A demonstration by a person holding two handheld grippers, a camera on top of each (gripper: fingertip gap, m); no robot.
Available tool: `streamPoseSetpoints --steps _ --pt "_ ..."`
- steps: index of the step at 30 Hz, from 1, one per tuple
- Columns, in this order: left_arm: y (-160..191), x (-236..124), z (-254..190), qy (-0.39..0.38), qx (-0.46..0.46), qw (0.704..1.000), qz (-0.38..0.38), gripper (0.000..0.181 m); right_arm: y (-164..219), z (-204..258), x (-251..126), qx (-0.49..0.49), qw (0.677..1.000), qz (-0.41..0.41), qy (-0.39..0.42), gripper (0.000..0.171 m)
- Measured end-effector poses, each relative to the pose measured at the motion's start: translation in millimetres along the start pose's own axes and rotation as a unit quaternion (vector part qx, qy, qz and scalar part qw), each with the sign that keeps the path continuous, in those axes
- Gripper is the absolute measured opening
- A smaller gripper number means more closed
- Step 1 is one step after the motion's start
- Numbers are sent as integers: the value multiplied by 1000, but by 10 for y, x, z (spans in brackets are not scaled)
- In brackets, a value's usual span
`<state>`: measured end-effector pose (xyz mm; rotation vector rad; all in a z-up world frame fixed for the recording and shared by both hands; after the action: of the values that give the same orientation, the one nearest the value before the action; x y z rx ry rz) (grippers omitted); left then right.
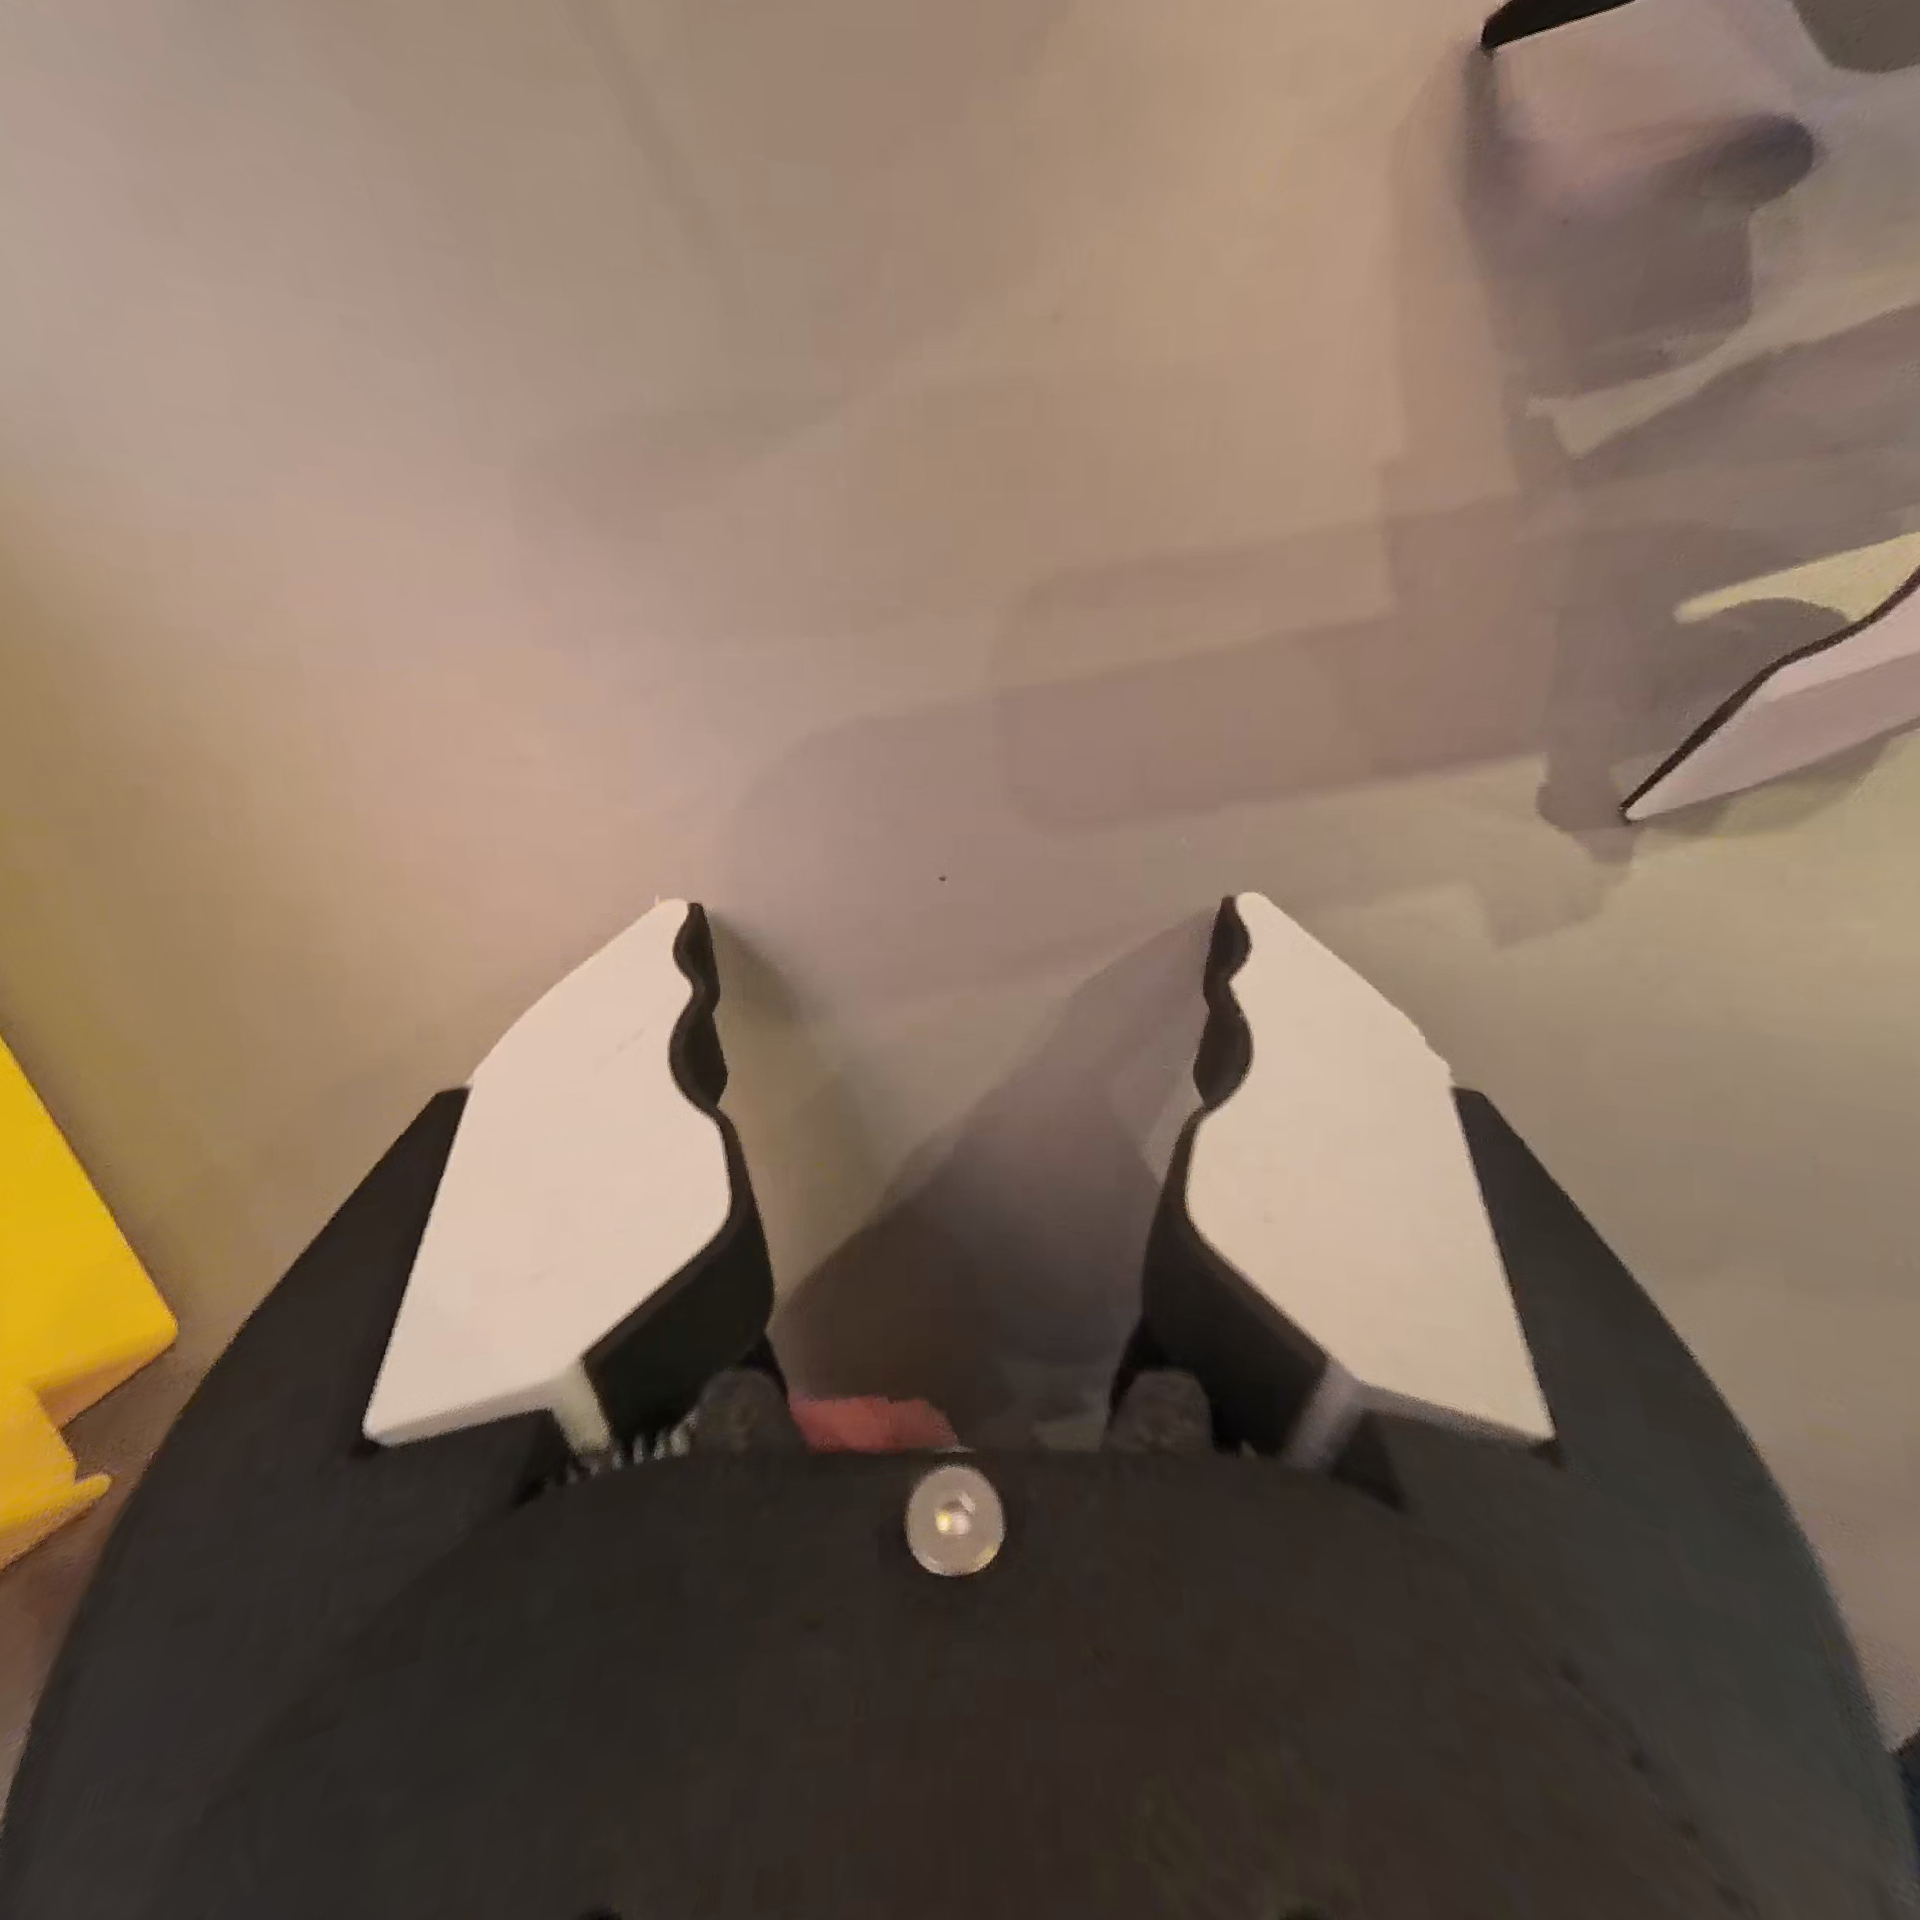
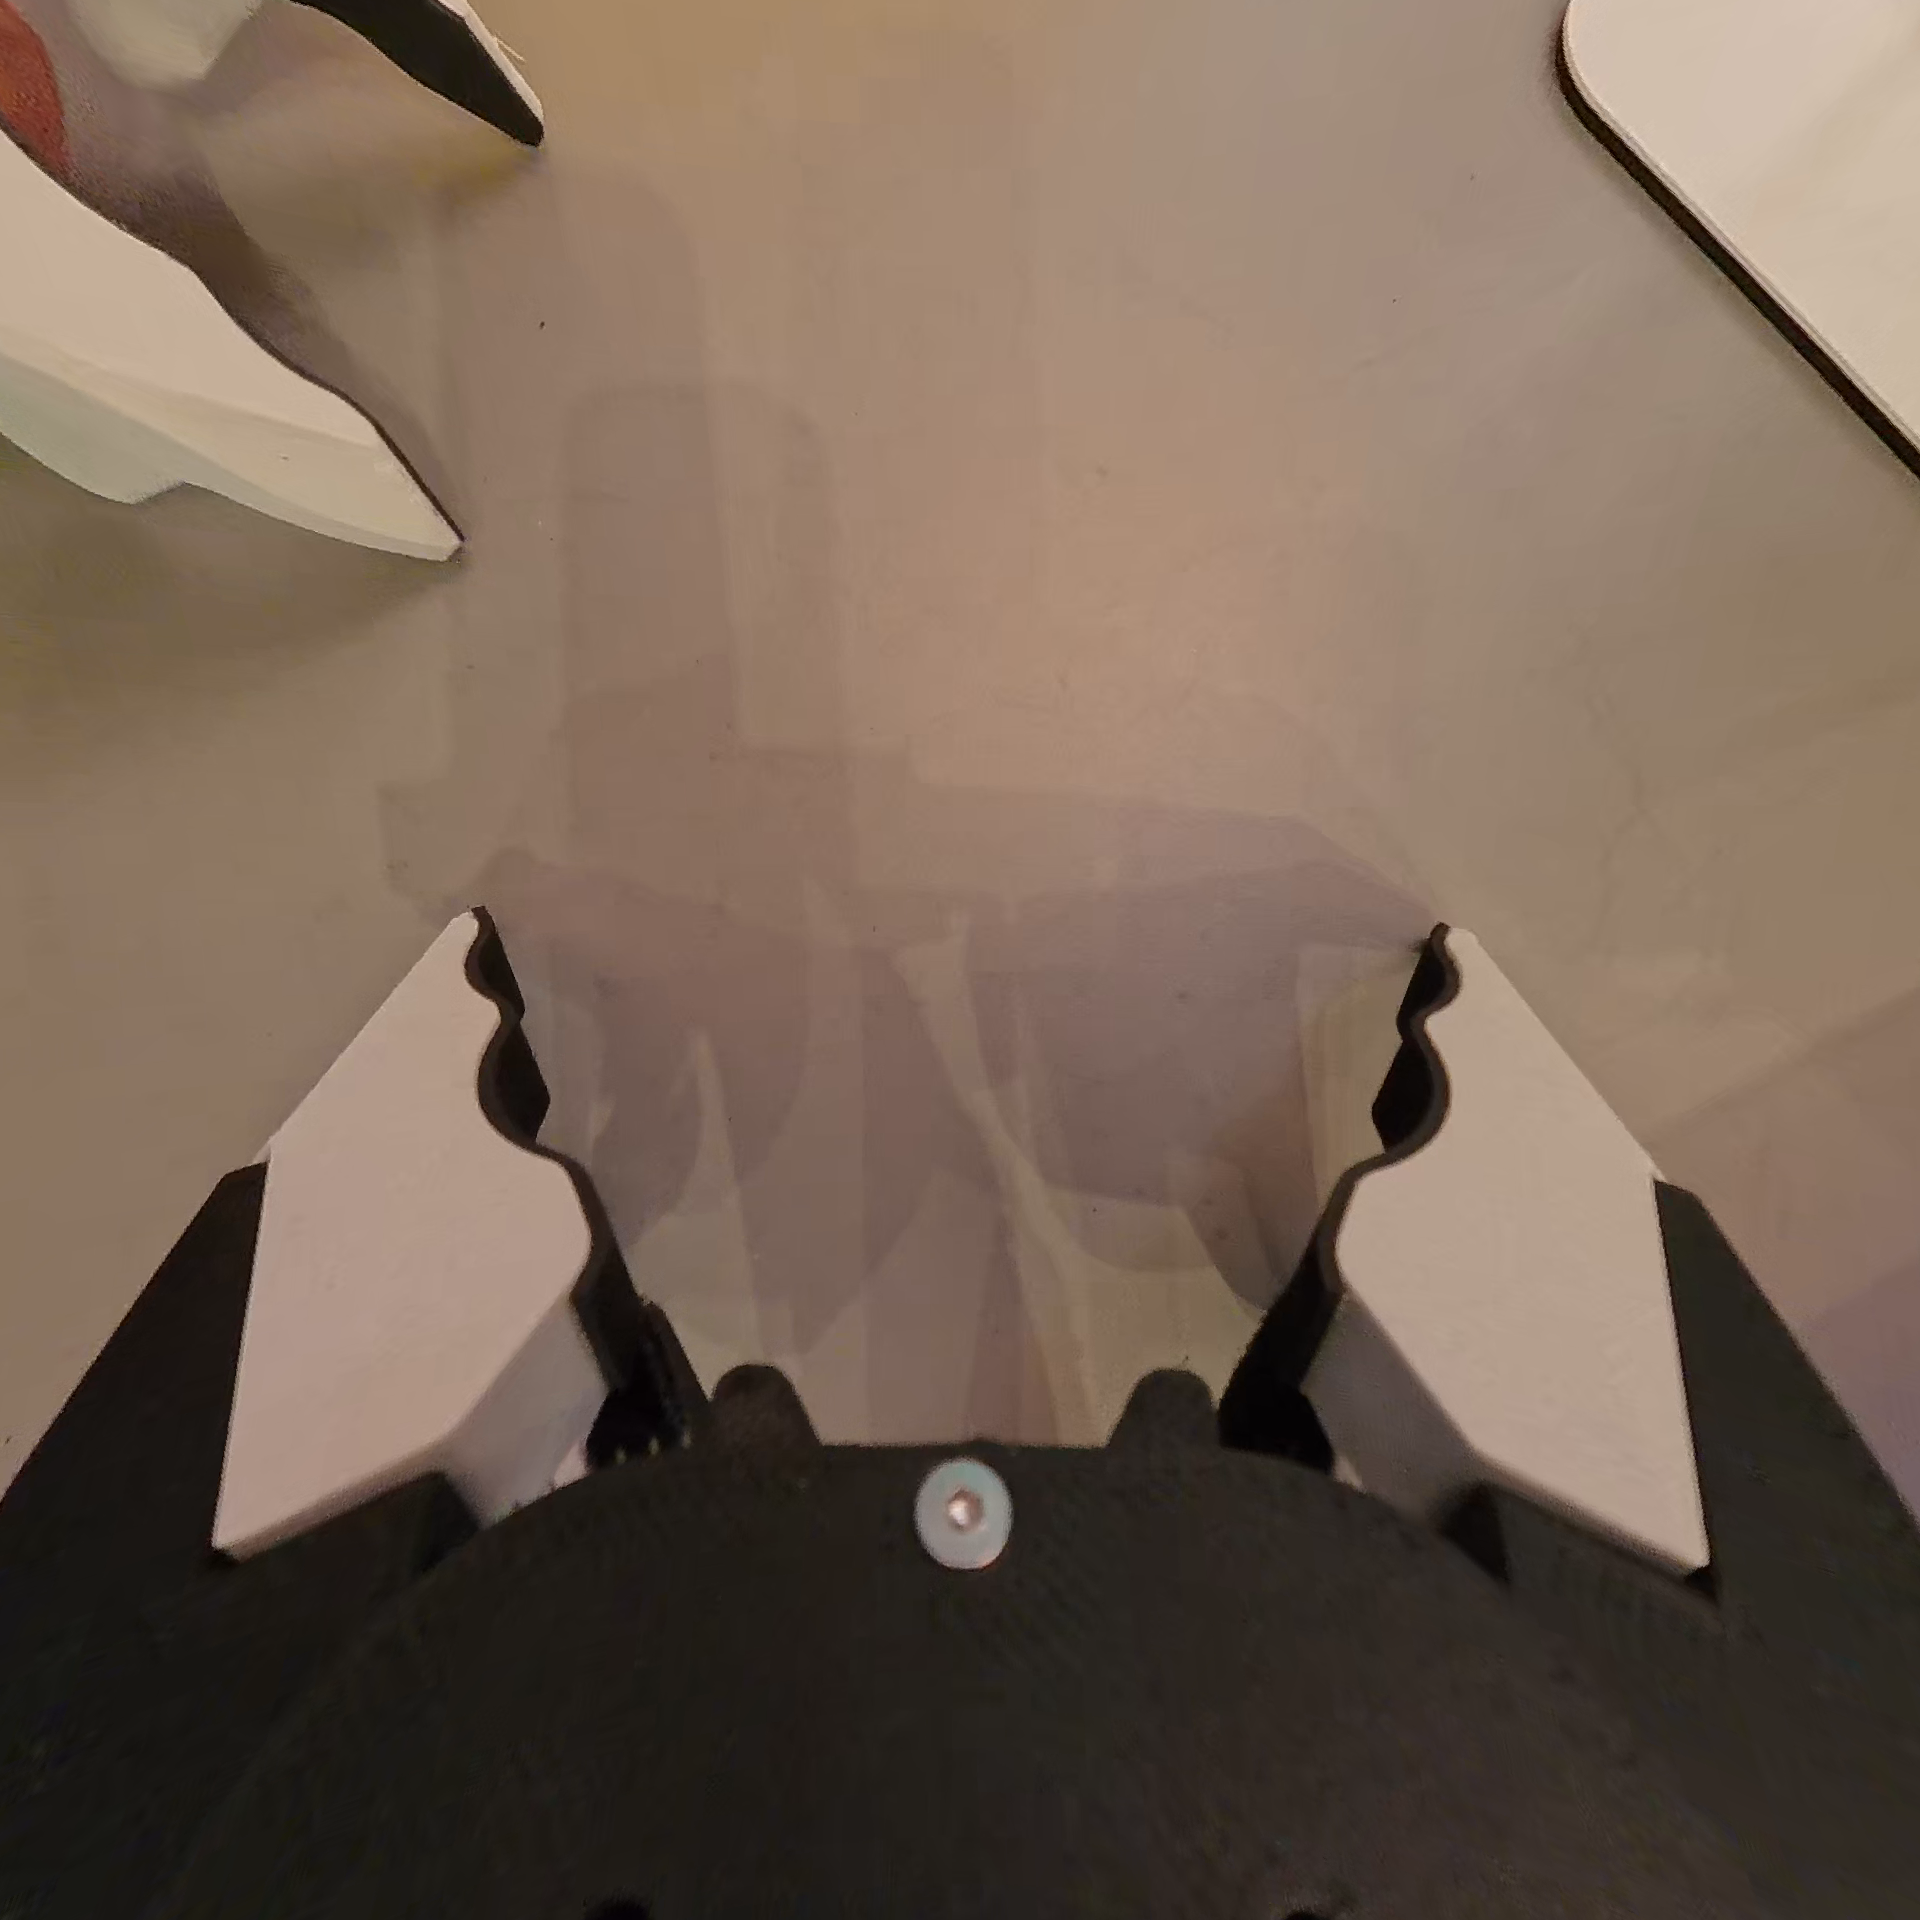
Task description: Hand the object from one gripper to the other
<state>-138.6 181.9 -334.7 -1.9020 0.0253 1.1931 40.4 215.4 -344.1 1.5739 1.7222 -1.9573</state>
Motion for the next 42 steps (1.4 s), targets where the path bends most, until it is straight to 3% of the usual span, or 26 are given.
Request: streamPoseSetpoints --steps 5,11,42 --pt "-10 0 0 21 17 999 35 97 0 0 2 0 1000 0 0 159" --pt "17 50 147 11 3 1000 27 146 -1 1 4 0 1000 0 0 159" --pt "18 45 146 12 4 1000 28 146 -3 1 8 0 1000 0 0 159"
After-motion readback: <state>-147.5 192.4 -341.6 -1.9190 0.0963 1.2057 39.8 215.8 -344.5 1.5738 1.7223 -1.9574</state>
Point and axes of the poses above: each gripper's, where its closed fingertips meet, x out along the fingers, y out of its underside, z = x × y across the jaws, the point moved 5 cm from there along -x, back along the fingers, and after that the axes turned 13 degrees about y, right-handed, at the moved point
